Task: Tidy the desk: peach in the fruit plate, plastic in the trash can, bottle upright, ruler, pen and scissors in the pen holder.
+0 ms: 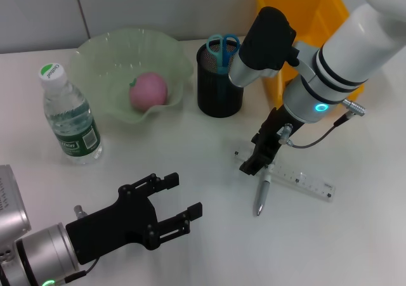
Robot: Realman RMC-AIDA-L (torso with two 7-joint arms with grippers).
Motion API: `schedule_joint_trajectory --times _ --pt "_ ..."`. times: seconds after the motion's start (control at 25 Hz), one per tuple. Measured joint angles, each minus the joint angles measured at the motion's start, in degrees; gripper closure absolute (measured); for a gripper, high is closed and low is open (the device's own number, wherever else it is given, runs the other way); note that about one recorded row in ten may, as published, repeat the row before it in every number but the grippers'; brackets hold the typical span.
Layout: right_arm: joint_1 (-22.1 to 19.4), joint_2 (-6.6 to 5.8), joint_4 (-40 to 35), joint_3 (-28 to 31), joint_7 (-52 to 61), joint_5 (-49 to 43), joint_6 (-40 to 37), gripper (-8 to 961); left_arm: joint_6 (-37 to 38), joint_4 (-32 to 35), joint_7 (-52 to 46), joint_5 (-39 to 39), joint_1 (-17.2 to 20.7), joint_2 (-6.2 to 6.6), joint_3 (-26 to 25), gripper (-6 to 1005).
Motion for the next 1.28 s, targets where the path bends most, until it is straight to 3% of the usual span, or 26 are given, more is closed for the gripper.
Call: schedule_joint_trajectory --times 0.44,1.04,1.28 --pt "0.51 0.04 0.81 -4.73 -0.01 1.36 2.21 260 0.13 0.09 0.00 0.00 0.18 -0.01 0.00 245" --pt "0.58 0.04 1.36 -5.13 0.19 1.36 2.82 269 0.21 0.41 0.00 0.00 0.46 0.00 0.00 244" --pt "0.48 0.03 1.58 -5.13 0.45 1.27 3.30 318 0.22 0.48 0.00 0.00 0.49 -0.06 -0.01 244"
